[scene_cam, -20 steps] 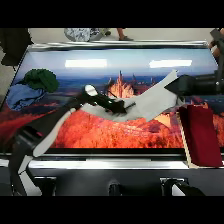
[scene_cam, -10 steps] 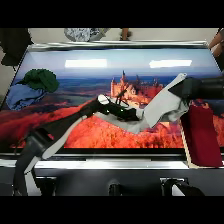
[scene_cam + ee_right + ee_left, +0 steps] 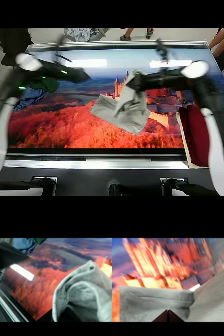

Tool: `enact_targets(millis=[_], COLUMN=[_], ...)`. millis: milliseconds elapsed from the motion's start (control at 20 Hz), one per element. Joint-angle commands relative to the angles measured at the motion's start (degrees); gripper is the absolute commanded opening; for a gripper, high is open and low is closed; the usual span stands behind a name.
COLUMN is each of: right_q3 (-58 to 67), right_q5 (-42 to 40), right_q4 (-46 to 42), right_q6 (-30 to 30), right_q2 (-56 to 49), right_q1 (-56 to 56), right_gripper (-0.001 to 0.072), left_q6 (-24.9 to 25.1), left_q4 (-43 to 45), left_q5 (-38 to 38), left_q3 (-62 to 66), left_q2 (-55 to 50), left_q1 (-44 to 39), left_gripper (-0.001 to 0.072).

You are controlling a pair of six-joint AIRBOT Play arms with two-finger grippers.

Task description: Fold the shirts.

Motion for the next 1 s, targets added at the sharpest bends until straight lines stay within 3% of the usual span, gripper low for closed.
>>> enact_targets(millis=[0,200,250,300,350,450,600,800,850,950], right_q3=[0.1,0.1,0.1,0.1,0.1,0.1,0.1,-1.7,-4.9,-13.1], right_q5=[-10.0,-14.6,-14.9,-15.6,-16.2,-15.3,-8.2,14.8,16.7,10.5], right_q4=[9.3,19.6,21.5,23.8,26.1,25.0,11.4,-31.2,-35.3,-29.3], right_q6=[-2.3,-4.2,-4.2,-5.8,-10.6,-14.2,-11.0,4.9,5.8,5.8], right_q2=[-11.3,-20.8,-22.4,-23.3,-23.3,-21.3,-15.5,-8.7,-7.7,-6.8], right_q1=[6.8,11.7,12.1,12.2,11.6,8.2,-0.9,-10.5,-10.8,-10.4], right_gripper=[0.0048,0.0050,0.0123,0.0437,0.0657,0.0672,0.0671,0.0668,0.0668,0.0673], left_q6=[0.0,0.2,0.2,0.2,0.2,0.2,1.0,1.1,1.1,1.1], left_q4=[2.4,2.5,2.5,2.5,2.5,2.6,2.7,3.5,4.0,4.0], left_q5=[-2.6,-4.3,-4.4,-4.4,-4.4,-4.4,-4.4,-4.4,-4.4,-4.4], left_q3=[0.0,0.0,-0.1,-0.2,-0.2,-0.2,-0.2,-0.2,-0.2,-0.2], left_q2=[9.6,13.8,13.9,13.7,13.5,13.5,13.5,13.5,13.4,13.3], left_q1=[8.0,8.8,8.4,8.1,7.9,8.1,8.7,9.1,9.0,9.0], left_gripper=[0.0032,0.0033,0.0032,0.0033,0.0033,0.0033,0.0033,0.0033,0.0033,0.0033])
